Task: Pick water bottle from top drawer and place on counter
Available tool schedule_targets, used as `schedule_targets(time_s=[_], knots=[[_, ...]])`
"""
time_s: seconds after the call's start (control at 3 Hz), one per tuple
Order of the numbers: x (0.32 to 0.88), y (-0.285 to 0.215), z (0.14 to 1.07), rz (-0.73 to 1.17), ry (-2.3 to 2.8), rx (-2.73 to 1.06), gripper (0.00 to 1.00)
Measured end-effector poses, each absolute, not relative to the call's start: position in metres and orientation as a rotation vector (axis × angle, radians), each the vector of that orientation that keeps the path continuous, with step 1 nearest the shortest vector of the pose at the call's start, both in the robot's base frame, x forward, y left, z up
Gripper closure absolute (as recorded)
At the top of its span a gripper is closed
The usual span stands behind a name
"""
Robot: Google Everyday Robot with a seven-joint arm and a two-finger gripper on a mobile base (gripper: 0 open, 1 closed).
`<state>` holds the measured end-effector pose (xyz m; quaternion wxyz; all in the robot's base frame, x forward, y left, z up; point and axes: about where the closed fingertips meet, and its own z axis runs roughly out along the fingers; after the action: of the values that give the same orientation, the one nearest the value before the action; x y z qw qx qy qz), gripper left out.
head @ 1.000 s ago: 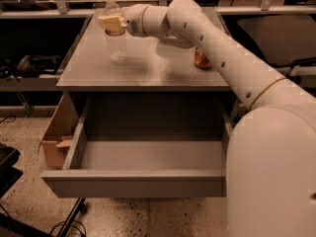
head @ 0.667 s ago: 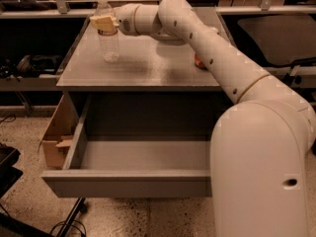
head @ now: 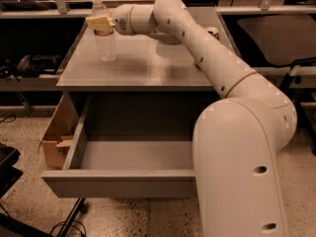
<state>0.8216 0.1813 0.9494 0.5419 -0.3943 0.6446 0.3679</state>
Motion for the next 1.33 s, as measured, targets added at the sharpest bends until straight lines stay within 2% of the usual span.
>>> schedule_targets(time_s=[0.33, 1.0, 1.33], knots=[[0.8216, 0.1813, 0.9494, 0.874, 1.531, -0.936, 0.82], [0.8216, 0.1813, 0.9493, 0.874, 1.531, -0.936, 0.36], [0.8207, 0.1761, 0.9511, 0.868, 1.537, -0.934, 0.05]])
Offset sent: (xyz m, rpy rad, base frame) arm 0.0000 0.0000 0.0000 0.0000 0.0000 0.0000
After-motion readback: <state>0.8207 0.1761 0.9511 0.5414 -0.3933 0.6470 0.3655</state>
